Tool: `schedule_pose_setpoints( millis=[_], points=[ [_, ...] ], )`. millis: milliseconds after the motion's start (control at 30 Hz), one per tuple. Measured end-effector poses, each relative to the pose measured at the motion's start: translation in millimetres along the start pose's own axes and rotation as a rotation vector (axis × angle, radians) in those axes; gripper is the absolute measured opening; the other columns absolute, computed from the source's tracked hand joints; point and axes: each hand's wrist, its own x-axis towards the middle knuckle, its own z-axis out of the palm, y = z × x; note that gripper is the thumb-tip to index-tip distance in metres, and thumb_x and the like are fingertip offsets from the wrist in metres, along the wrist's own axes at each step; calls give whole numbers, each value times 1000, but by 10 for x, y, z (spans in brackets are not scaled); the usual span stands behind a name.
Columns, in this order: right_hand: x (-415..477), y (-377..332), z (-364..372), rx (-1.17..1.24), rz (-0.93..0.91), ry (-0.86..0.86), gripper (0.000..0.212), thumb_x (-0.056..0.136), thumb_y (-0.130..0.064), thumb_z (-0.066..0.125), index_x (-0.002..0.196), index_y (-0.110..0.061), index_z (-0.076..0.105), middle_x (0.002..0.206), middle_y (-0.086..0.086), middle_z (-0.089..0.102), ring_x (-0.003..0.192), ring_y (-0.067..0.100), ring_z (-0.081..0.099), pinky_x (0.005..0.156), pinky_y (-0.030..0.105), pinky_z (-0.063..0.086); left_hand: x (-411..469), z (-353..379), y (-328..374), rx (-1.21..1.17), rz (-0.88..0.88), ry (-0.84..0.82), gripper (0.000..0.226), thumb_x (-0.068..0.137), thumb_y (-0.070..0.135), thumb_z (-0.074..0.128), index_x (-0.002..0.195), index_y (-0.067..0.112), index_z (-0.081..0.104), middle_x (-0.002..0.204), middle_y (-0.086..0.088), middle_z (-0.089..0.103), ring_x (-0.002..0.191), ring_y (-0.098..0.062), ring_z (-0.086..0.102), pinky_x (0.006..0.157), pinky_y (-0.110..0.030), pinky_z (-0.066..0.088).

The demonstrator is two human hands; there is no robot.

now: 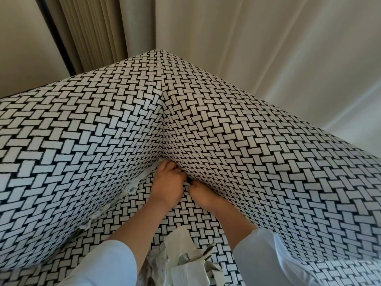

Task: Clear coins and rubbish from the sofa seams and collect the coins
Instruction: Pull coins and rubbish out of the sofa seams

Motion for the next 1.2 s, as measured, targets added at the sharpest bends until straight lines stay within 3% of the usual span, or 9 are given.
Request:
schedule_pose_setpoints(
  millis=[133,267,500,667,733,867,1033,1100,1200],
  points=[
    [70,-22,5,-38,51,-26,28,93,-14,36,70,-16,52,78,3,56,73,15,46,68,30,39,12,-2,0,-1,-2,2,24,78,13,54,90,22,73,90,8,68,105,-19,51,111,-34,21],
    [57,41,-20,-36,27,-53,28,95,-22,35,81,-19,59,94,2,61,89,18,55,76,31,41,11,8,-12,-7,0,-5,25,77,13,53,89,22,73,88,8,68,103,-18,51,110,-34,23],
    [79,-5,-65,13,54,-64,27,92,-18,40,66,-23,47,71,-4,50,67,11,43,59,27,31,12,7,-2,-2,-6,14,28,77,12,52,89,24,74,87,9,68,102,-16,50,110,-34,22],
    [134,-75,-77,29,75,-118,21,90,-11,40,89,-22,58,96,-2,57,90,15,50,68,24,37,7,9,8,-5,-14,37,27,79,12,53,89,24,74,87,9,69,102,-17,50,110,-34,23],
    [127,-57,-104,25,67,-126,22,88,-10,41,79,-25,54,88,-5,55,84,13,49,66,26,35,11,17,3,-2,-13,46,27,79,11,53,89,23,74,86,8,69,102,-17,51,110,-35,23],
    [53,15,-67,91,52,-31,23,89,-18,43,68,-26,47,74,-7,50,70,11,45,58,27,30,6,26,8,8,-21,36,25,78,11,54,89,23,74,86,8,69,103,-18,51,110,-34,22],
    [-107,116,120,234,-60,253,17,82,-25,53,79,-21,69,74,-6,67,72,17,59,63,28,46,-35,-6,65,69,-58,25,23,85,18,52,98,21,71,92,5,70,111,-20,50,115,-37,18],
    [-170,156,157,284,-95,360,18,81,-18,60,89,-22,76,82,-7,73,77,19,66,71,29,52,-63,-29,104,90,-68,-1,26,88,20,49,107,20,66,103,3,69,122,-22,45,120,-41,7],
    [-278,200,185,338,-125,480,29,83,-12,66,109,-22,75,102,-10,73,91,5,66,84,17,50,-109,-107,145,89,-87,14,31,87,20,55,117,18,62,121,-2,65,135,-24,37,119,-41,-9]
  ],
)
